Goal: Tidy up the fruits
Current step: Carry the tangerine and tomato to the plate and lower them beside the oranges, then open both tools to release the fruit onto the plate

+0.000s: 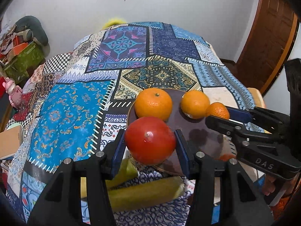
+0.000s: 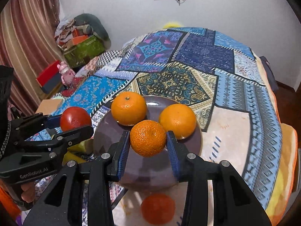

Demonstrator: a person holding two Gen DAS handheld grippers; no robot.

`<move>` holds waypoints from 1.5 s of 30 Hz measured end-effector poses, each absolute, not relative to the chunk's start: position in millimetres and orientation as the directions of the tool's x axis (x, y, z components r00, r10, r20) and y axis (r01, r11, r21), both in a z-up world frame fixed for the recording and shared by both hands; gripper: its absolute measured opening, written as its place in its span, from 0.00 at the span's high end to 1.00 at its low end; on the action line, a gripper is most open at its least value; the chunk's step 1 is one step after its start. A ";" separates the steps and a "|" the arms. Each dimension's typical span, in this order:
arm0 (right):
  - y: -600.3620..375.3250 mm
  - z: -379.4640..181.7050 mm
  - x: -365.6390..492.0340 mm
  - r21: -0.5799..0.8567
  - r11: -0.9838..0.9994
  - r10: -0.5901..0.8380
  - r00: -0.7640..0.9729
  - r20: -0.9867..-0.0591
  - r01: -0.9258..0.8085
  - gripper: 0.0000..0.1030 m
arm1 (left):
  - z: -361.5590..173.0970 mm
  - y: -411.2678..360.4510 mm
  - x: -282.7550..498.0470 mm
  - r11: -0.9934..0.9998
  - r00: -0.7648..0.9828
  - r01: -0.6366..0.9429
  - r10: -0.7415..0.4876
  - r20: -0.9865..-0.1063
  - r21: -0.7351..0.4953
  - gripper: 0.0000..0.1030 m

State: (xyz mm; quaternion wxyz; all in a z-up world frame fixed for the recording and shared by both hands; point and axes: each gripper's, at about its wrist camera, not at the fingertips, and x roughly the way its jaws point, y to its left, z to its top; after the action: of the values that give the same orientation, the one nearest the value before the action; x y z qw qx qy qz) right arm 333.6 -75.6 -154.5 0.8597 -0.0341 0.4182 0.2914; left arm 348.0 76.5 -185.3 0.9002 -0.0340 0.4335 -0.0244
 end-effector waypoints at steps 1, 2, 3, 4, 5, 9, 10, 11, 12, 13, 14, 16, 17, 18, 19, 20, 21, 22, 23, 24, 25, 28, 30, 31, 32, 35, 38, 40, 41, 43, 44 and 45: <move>-71.7 -158.0 336.7 0.180 0.825 0.468 0.470 -0.749 -0.535 0.65 | -188.0 76.7 351.1 0.997 0.618 0.016 -0.071 -0.783 -0.077 0.51; -69.3 -160.7 339.2 0.174 0.824 0.462 0.461 -0.757 -0.539 0.65 | -189.9 76.7 353.2 0.997 0.615 0.017 -0.070 -0.786 -0.075 0.51; -65.3 -164.7 342.1 0.169 0.821 0.455 0.448 -0.770 -0.545 0.65 | -192.0 76.8 355.4 0.997 0.611 0.016 -0.068 -0.789 -0.074 0.51; -62.3 -168.4 345.3 0.167 0.819 0.450 0.435 -0.780 -0.549 0.65 | -194.1 77.4 358.3 0.997 0.606 0.013 -0.065 -0.792 -0.072 0.51; -59.4 -172.1 347.6 0.165 0.818 0.444 0.423 -0.790 -0.551 0.65 | -195.7 77.9 360.6 0.997 0.602 0.010 -0.063 -0.796 -0.072 0.51; -50.9 -184.8 355.7 0.153 0.815 0.420 0.387 -0.821 -0.559 0.65 | -201.0 80.4 367.6 0.997 0.588 0.006 -0.067 -0.806 -0.079 0.51; -50.0 -186.8 357.5 0.155 0.814 0.417 0.378 -0.826 -0.560 0.65 | -202.1 81.0 368.8 0.997 0.585 0.005 -0.071 -0.808 -0.083 0.51; -48.9 -188.6 359.5 0.154 0.814 0.412 0.369 -0.833 -0.559 0.65 | -202.6 80.9 369.0 0.996 0.583 0.006 -0.073 -0.809 -0.085 0.51; -48.1 -190.0 361.4 0.151 0.816 0.405 0.366 -0.838 -0.558 0.65 | -203.3 80.7 369.7 0.996 0.581 0.007 -0.074 -0.810 -0.086 0.51; -47.8 -190.9 363.3 0.153 0.816 0.404 0.361 -0.840 -0.558 0.65 | -203.9 80.2 370.9 0.997 0.579 0.010 -0.073 -0.812 -0.083 0.51; -47.3 -191.1 364.1 0.160 0.812 0.409 0.352 -0.842 -0.561 0.65 | -204.9 79.3 371.7 0.997 0.577 0.013 -0.071 -0.814 -0.078 0.51; -46.0 -190.8 363.6 0.155 0.810 0.407 0.351 -0.843 -0.566 0.65 | -207.3 76.4 373.5 0.998 0.571 0.019 -0.066 -0.818 -0.067 0.51; -44.8 -190.8 363.0 0.149 0.808 0.404 0.351 -0.845 -0.570 0.65 | -208.8 75.3 374.4 0.997 0.566 0.022 -0.068 -0.821 -0.068 0.51; -43.7 -191.0 362.7 0.144 0.807 0.401 0.352 -0.846 -0.573 0.65 | -209.7 75.7 375.1 0.997 0.565 0.018 -0.067 -0.823 -0.070 0.51; -43.4 -191.6 363.1 0.141 0.807 0.398 0.352 -0.847 -0.573 0.65 | -210.4 76.4 375.5 0.997 0.562 0.016 -0.070 -0.824 -0.074 0.50; -43.8 -191.8 363.2 0.147 0.805 0.403 0.348 -0.847 -0.575 0.65 | -211.5 77.7 376.4 0.996 0.557 0.013 -0.076 -0.827 -0.083 0.50; -43.6 -192.3 364.2 0.151 0.805 0.404 0.344 -0.848 -0.574 0.65 | -212.1 78.4 376.5 0.996 0.554 0.011 -0.080 -0.829 -0.089 0.50; -43.5 -192.6 364.9 0.156 0.805 0.407 0.342 -0.847 -0.572 0.65 | -213.3 79.4 377.4 0.995 0.547 0.009 -0.086 -0.833 -0.098 0.50; -43.8 -192.5 365.0 0.160 0.806 0.410 0.342 -0.846 -0.570 0.65 | -214.2 79.7 377.6 0.995 0.543 0.008 -0.091 -0.835 -0.103 0.50; -44.1 -192.3 364.9 0.160 0.806 0.410 0.343 -0.845 -0.569 0.64 | -213.6 80.1 376.7 0.994 0.546 0.009 -0.094 -0.832 -0.106 0.50; -44.0 -192.1 365.1 0.158 0.807 0.409 0.345 -0.845 -0.570 0.64 | -212.0 80.0 375.4 0.994 0.552 0.012 -0.096 -0.828 -0.107 0.50; -45.1 -189.9 363.6 0.156 0.806 0.410 0.348 -0.843 -0.571 0.64 | -202.3 77.1 370.4 0.996 0.581 0.019 -0.082 -0.810 -0.087 0.50; -47.3 -184.9 360.8 0.154 0.806 0.415 0.360 -0.836 -0.571 0.64 | -194.7 75.5 366.1 0.997 0.599 0.022 -0.067 -0.798 -0.067 0.50; -49.1 -181.8 359.3 0.158 0.804 0.422 0.363 -0.831 -0.573 0.64 | -191.9 75.5 364.4 0.998 0.604 0.024 -0.066 -0.794 -0.065 0.50; -51.3 -176.6 356.9 0.162 0.803 0.430 0.370 -0.824 -0.573 0.64 | -189.0 75.8 362.6 0.998 0.608 0.025 -0.067 -0.791 -0.065 0.50; -57.2 -163.4 350.3 0.160 0.802 0.443 0.394 -0.805 -0.575 0.64 | -178.8 77.0 353.3 0.997 0.623 0.029 -0.075 -0.779 -0.073 0.50; -68.7 -149.0 339.3 0.158 0.804 0.458 0.426 -0.780 -0.574 0.59 | -170.4 78.2 341.7 0.997 0.637 0.031 -0.077 -0.767 -0.075 0.50; -75.0 -144.1 331.9 0.150 0.807 0.458 0.444 -0.770 -0.571 0.56 | -166.6 78.3 333.2 0.997 0.643 0.032 -0.078 -0.762 -0.075 0.50; -80.7 -141.8 326.9 0.150 0.808 0.460 0.450 -0.765 -0.570 0.56 | -165.2 78.4 328.5 0.997 0.646 0.033 -0.079 -0.760 -0.076 0.49; -88.5 -141.7 320.9 0.150 0.811 0.458 0.456 -0.763 -0.565 0.53 | -164.3 78.2 321.4 0.997 0.649 0.032 -0.076 -0.757 -0.073 0.48; -94.0 -142.7 316.0 0.149 0.815 0.455 0.459 -0.763 -0.561 0.52 | -164.3 78.3 316.8 0.997 0.650 0.031 -0.075 -0.756 -0.073 0.47; -96.7 -144.4 313.3 0.147 0.816 0.452 0.459 -0.765 -0.559 0.50 | -164.6 78.1 314.4 0.997 0.650 0.030 -0.076 -0.756 -0.074 0.47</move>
State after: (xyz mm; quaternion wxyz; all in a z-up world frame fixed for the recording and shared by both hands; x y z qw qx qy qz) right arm 313.3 -96.7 -144.4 0.8518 -0.0623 0.4271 0.2968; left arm 314.4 78.1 -164.6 0.9079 -0.0272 0.4173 -0.0292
